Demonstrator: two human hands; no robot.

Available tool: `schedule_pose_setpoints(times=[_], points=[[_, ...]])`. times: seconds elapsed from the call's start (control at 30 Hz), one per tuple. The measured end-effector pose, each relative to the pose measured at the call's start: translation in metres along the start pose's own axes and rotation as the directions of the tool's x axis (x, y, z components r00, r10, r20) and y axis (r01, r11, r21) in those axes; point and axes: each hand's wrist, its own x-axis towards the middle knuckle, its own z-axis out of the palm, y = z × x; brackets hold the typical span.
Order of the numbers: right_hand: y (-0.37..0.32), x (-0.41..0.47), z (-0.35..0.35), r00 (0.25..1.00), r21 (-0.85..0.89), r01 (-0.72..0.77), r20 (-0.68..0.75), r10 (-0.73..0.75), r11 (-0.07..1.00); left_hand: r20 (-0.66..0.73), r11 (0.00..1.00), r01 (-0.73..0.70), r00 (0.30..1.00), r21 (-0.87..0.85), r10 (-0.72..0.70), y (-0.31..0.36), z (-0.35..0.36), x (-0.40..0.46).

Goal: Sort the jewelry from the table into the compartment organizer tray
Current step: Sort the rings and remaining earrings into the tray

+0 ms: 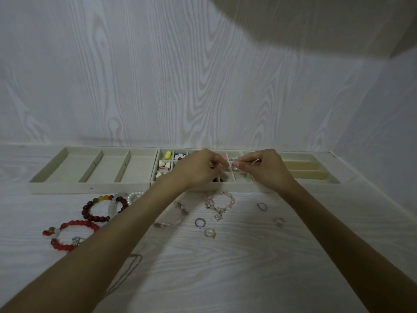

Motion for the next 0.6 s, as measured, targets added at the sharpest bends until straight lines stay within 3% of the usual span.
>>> schedule_pose_setpoints(times=[0.23, 0.6], points=[[0.004, 0.018, 0.002, 0.985, -0.213, 0.016, 0.174, 0.022, 0.977, -0.061, 0.997, 0.064, 0.996, -0.031, -0.066, -0.024, -0.003, -0.009], [0.002, 0.028, 0.02, 0.972, -0.498, 0.037, 0.22, 0.085, 0.866, -0.052, 0.994, 0.088, 0.995, -0.059, -0.091, -0.032, -0.004, -0.016]])
